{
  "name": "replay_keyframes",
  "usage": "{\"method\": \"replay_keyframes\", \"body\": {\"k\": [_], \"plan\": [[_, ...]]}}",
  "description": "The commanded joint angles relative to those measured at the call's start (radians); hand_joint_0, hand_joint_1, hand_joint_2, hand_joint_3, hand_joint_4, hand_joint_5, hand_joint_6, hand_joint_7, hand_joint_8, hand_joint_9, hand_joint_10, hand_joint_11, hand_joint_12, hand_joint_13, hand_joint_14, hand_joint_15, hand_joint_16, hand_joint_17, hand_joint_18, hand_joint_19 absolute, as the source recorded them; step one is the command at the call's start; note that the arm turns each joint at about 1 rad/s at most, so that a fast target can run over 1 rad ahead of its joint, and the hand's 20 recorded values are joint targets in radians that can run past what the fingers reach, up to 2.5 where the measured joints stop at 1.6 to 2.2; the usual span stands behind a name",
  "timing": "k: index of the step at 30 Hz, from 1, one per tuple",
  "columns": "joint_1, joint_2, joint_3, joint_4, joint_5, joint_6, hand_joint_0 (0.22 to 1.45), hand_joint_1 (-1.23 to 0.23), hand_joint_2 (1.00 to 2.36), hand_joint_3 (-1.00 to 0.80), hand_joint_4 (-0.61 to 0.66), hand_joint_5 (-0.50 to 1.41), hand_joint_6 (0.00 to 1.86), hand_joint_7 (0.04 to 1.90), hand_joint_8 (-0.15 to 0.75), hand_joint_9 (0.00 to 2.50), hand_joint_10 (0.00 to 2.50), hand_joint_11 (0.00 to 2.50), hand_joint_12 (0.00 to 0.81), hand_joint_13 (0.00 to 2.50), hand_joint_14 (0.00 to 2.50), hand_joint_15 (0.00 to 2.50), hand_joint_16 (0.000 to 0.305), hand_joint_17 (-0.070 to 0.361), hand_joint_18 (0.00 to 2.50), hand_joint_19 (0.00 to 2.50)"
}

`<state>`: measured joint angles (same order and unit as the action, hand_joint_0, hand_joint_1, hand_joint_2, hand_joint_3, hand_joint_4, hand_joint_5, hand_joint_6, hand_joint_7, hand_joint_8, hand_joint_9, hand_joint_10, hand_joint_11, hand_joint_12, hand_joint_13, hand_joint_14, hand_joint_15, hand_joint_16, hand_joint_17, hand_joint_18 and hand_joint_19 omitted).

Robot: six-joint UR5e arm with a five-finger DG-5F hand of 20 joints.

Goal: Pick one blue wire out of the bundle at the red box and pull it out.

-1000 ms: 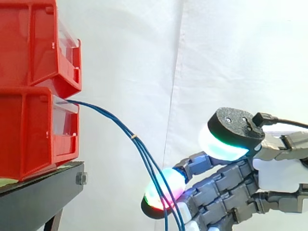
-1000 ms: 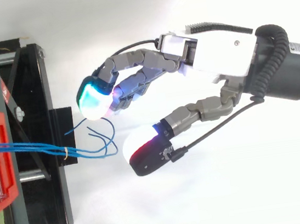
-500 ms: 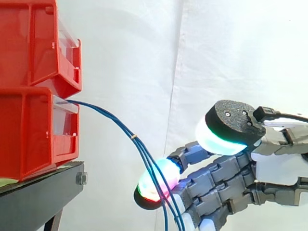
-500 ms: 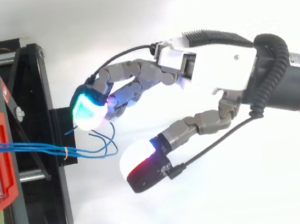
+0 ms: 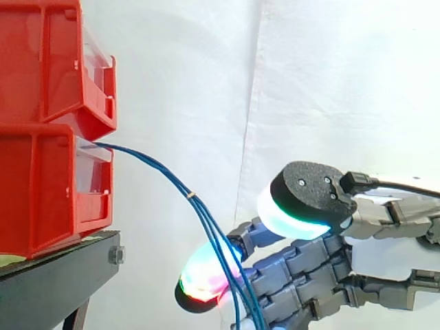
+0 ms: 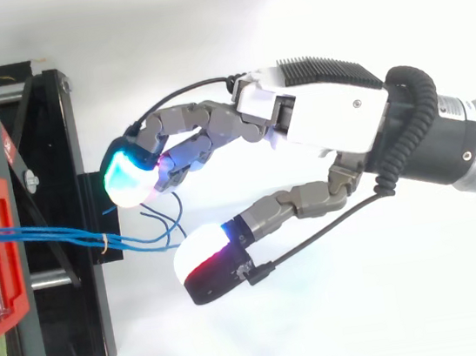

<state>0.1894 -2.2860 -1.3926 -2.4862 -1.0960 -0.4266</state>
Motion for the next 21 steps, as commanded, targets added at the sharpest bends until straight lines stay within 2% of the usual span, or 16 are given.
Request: {"method": "replay_keyframes", "body": {"k": [1,5,6,9,11,17,18,21], "plan": [[0.001,-0.003,0.009,0.012,0.001,-0.006,0.54,-0.72,1.0,-0.5,0.39,-0.12,0.5,0.96,0.366,0.69,0.01,0.51,0.456,0.72,0.01,0.49,0.066,0.149,0.69,0.6],[0.004,-0.015,0.014,0.033,0.001,-0.023,0.55,-0.72,1.0,-0.5,0.39,-0.12,0.5,0.97,0.364,0.69,0.01,0.51,0.454,0.72,0.01,0.49,0.066,0.149,0.7,0.6],[0.004,-0.033,0.021,0.047,0.001,-0.021,0.55,-0.72,1.0,-0.5,0.38,-0.12,0.5,0.97,0.364,0.69,0.01,0.5,0.456,0.72,0.01,0.49,0.066,0.149,0.69,0.6],[0.004,-0.052,0.037,0.066,0.001,-0.017,0.55,-0.72,1.0,-0.5,0.39,-0.12,0.5,0.98,0.362,0.69,0.01,0.5,0.454,0.72,0.02,0.49,0.066,0.148,0.7,0.6],[0.005,-0.058,0.049,0.063,-0.002,-0.017,0.55,-0.72,1.0,-0.5,0.38,-0.12,0.5,0.99,0.363,0.69,0.02,0.5,0.456,0.73,0.01,0.49,0.066,0.148,0.7,0.59],[0.001,-0.058,0.052,0.059,-0.005,-0.004,0.56,-0.72,1.0,-0.5,0.36,-0.12,0.5,1.07,0.364,0.69,0.01,0.51,0.456,0.73,0.01,0.49,0.065,0.147,0.7,0.6],[-0.001,-0.058,0.061,0.046,-0.024,0.011,0.56,-0.72,1.0,-0.5,0.36,-0.12,0.5,1.08,0.365,0.69,0.01,0.51,0.455,0.73,0.01,0.49,0.065,0.147,0.7,0.6],[-0.002,-0.058,0.063,0.05,-0.039,0.011,0.56,-0.72,1.0,-0.5,0.35,-0.12,0.5,1.1,0.364,0.69,0.01,0.51,0.453,0.73,0.02,0.48,0.065,0.146,0.7,0.59]]}}
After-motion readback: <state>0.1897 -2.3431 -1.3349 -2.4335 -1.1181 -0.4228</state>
